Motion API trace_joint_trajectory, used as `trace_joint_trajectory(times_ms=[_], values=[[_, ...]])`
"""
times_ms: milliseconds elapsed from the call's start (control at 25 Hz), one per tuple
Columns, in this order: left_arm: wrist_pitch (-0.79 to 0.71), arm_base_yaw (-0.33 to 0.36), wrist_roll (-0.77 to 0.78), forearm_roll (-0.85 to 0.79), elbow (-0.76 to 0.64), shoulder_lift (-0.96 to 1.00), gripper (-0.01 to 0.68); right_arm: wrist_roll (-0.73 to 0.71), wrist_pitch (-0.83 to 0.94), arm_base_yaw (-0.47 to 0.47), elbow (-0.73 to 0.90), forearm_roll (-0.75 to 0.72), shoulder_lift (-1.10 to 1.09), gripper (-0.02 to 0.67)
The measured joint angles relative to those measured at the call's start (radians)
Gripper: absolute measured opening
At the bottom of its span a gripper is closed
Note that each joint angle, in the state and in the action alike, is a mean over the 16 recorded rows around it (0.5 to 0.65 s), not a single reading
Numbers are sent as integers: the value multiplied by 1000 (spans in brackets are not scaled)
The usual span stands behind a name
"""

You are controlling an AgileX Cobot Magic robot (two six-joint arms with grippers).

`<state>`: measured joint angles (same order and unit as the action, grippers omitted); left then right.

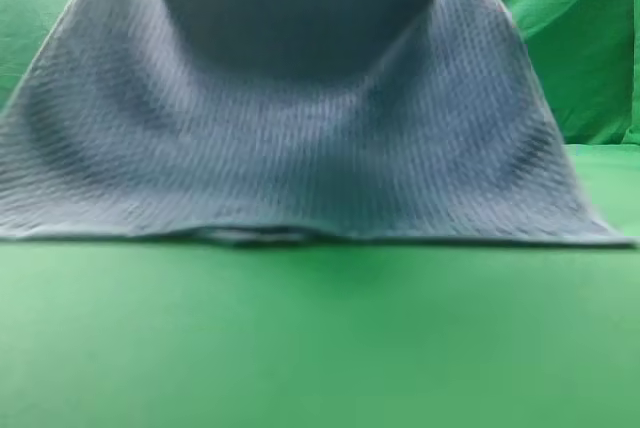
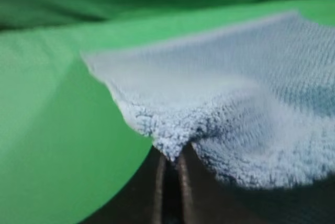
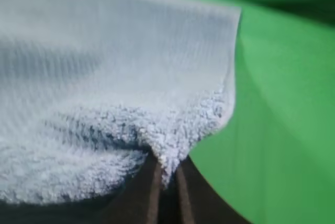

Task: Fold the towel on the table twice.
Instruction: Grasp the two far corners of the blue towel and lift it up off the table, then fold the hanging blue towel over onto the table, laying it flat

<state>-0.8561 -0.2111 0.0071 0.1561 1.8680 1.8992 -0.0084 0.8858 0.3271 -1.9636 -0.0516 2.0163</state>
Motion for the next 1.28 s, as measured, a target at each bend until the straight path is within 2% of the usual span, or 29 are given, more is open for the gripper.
trace_joint_trajectory(times_ms=[280,560,920,1280], values=[[73,7,1,-12,161,-27,0,-14,-28,0,-249,-27,-6,0],[88,7,-7,-28,162,-30,0,-12,12,0,-281,-60,-5,0],[40,7,-24,-21,22,-102,0,40,143,0,-125,-93,-80,0],[35,5,-9,67,-259,-322,0,97,97,2,258,-65,-344,0]])
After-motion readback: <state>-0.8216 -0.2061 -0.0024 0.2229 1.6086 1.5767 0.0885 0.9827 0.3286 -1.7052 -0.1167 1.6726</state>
